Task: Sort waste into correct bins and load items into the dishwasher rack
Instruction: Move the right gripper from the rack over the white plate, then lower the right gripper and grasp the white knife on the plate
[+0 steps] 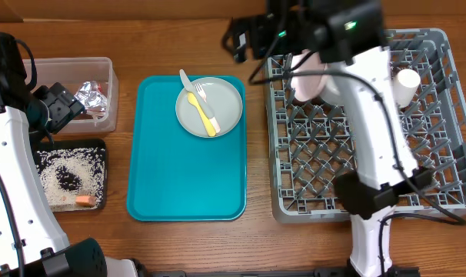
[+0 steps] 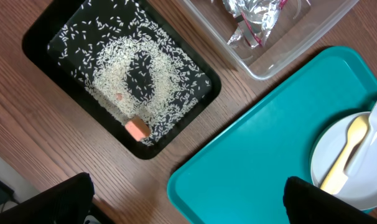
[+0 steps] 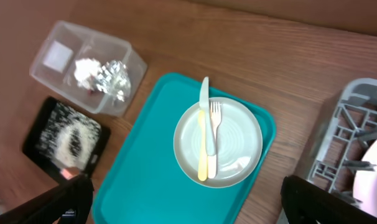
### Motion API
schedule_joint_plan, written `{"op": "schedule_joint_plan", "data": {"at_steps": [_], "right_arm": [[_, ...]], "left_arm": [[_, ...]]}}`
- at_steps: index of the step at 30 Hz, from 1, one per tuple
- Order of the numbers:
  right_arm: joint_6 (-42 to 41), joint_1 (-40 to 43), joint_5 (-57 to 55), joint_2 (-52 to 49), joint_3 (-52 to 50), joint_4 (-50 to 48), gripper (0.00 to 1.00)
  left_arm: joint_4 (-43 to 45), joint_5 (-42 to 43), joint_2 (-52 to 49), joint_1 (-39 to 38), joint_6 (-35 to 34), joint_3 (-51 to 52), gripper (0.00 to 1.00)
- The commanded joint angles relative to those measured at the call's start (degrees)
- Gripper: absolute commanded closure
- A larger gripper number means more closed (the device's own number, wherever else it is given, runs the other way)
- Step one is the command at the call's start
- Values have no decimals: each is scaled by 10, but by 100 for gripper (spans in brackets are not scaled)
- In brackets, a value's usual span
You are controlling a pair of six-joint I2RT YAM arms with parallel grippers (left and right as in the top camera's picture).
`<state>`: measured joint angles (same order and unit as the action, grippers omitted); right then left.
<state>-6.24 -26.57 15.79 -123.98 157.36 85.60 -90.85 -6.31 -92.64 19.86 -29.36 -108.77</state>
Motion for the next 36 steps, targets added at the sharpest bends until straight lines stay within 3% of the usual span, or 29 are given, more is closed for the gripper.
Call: {"op": "schedule_joint_plan", "data": {"at_steps": [1, 19, 30, 36], "right_arm": [[7, -40, -91, -29, 1, -5, 0], [-11, -80, -48, -202, 1, -112, 0], [-10, -103, -57, -285, 1, -126, 17], [-10, -102, -63, -304, -30, -146, 18]], "left_arm": [[1, -12, 1, 1, 11, 3, 0], [1, -12, 1, 1, 11, 3, 0], [1, -12, 1, 1, 11, 3, 0], [1, -12, 1, 1, 11, 3, 0]]}}
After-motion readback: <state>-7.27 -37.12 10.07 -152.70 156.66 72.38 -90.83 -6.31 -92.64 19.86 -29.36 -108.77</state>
